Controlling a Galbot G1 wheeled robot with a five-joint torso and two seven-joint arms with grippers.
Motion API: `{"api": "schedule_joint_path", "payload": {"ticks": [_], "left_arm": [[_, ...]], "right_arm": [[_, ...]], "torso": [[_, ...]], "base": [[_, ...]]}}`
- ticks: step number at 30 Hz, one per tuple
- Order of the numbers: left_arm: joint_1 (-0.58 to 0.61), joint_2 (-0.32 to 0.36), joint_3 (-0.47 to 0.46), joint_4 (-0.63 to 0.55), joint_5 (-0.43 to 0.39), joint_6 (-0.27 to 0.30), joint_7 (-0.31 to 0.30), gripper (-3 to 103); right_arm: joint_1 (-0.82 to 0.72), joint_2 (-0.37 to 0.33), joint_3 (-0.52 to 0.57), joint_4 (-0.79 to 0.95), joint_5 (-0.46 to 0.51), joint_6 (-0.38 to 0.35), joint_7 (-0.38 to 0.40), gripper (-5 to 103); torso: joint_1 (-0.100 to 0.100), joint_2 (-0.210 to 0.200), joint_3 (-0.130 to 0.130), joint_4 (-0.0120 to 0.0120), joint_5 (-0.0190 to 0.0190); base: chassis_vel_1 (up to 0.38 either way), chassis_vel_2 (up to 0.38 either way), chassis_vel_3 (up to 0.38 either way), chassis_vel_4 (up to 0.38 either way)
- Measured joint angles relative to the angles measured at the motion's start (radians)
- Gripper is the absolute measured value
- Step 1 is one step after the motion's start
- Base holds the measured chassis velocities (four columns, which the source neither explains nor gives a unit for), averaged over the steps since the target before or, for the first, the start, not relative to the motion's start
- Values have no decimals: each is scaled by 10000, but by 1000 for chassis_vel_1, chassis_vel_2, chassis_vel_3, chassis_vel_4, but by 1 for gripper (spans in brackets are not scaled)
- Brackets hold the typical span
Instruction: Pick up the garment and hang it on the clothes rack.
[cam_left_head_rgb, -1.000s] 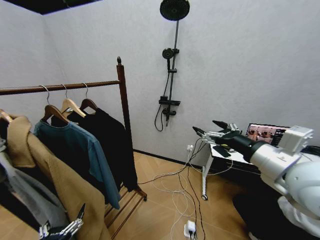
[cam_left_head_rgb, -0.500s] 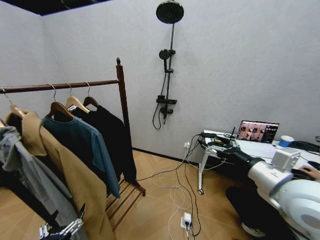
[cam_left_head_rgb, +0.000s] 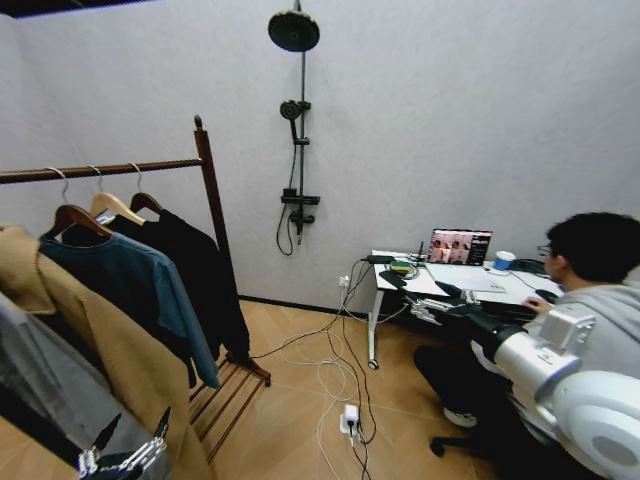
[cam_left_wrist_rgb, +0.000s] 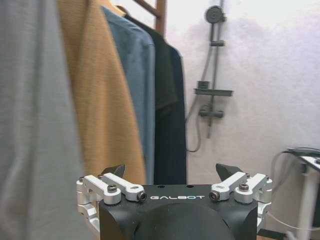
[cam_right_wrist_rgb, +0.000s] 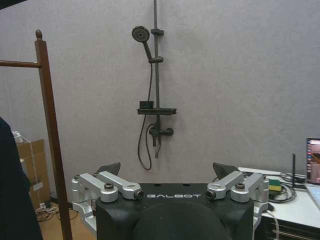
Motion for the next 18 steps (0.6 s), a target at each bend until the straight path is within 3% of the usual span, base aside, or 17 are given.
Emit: {"api": "schedule_joint_path", "payload": {"ticks": [13,18], "left_arm": [[-1,0,0,-1,0,0,2,100],[-1,1,0,0,0,0,2,100]], "right_arm": [[-204,198,5,8,-310,11,-86,100],[-924,611,185,8,-1554,357,-1009,100]], "torso": [[2,-1,1,-2,4],[1,0,1,0,6]], "base": [[-34,-202,-206,-37],[54,-126,-127,49]]}}
